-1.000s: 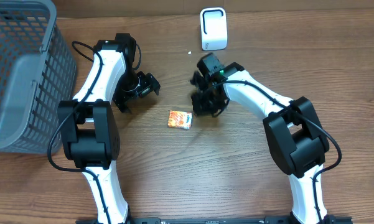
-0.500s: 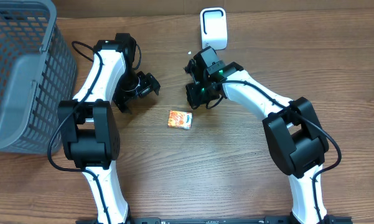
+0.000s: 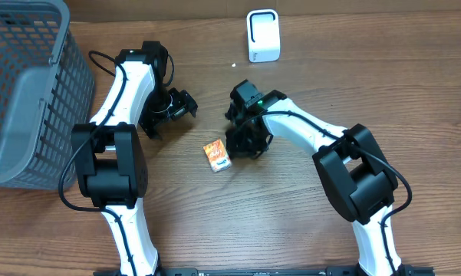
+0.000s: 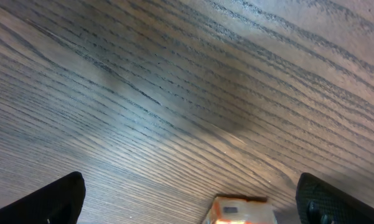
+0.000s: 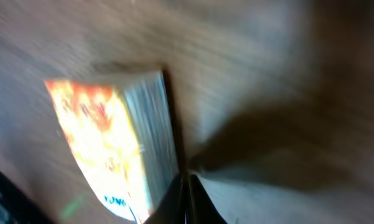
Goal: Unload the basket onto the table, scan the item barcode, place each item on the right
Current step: 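Close the right gripper on the orange Kleenex pack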
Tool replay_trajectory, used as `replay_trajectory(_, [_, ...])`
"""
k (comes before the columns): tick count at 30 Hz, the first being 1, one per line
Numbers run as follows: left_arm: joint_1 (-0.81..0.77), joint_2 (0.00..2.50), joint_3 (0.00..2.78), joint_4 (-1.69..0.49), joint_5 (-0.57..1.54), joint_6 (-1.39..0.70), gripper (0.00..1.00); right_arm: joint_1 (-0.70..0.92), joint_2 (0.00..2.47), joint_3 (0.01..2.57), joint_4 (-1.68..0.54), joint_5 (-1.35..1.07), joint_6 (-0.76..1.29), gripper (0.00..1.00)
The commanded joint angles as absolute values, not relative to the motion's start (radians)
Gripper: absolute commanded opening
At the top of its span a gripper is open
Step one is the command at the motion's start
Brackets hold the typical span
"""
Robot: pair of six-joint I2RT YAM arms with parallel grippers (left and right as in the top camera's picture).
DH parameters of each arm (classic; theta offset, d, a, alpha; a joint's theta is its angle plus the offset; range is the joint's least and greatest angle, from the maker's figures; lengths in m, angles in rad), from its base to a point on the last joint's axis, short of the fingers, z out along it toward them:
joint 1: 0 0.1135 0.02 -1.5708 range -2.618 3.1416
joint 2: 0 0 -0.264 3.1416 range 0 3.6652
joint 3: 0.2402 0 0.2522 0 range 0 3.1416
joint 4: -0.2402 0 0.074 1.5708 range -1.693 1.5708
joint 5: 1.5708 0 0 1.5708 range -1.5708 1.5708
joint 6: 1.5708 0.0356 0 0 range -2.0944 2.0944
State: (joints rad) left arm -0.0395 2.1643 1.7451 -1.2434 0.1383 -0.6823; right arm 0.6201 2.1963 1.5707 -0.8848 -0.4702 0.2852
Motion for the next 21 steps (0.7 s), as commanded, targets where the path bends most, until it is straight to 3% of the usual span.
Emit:
replay_trajectory(1, [-0.051,2.171,1.734,-1.243,0.147,-0.703,1.0,0.619,2.136,1.567,-0.927,-0.491,0.297,0.04])
replay_trajectory(6, [-0.051,2.171,1.734,-1.243,0.147,-0.703,1.0,0.611,2.092,1.584,-0.937,-0.491,0.295,0.05])
replay_trajectory(8, [-0.051,2.171,1.734,-1.243,0.147,-0.703,1.0,0.611,2.089,1.6,-0.927,-0.492,0.296,0.2])
replay_trajectory(11, [-0.051,2.171,1.734,-1.243,0.147,-0.703,1.0,0.611,2.089,1.612,-0.895,-0.492,0.296,0.53])
replay_trajectory(14, [-0.051,2.171,1.734,-1.243,0.147,-0.703,1.0,0.611,2.089,1.611,-0.858,-0.492,0.292,0.64])
replay_trajectory(17, [-0.051,2.171,1.734,-1.243,0.147,-0.703,1.0,0.622,2.089,1.609,-0.836,-0.49,0.28,0.66])
replay_trajectory(21, [-0.051,2.171,1.734,-1.243,0.147,-0.703,1.0,0.636,2.09,1.574,-0.791,-0.487,0.282,0.6])
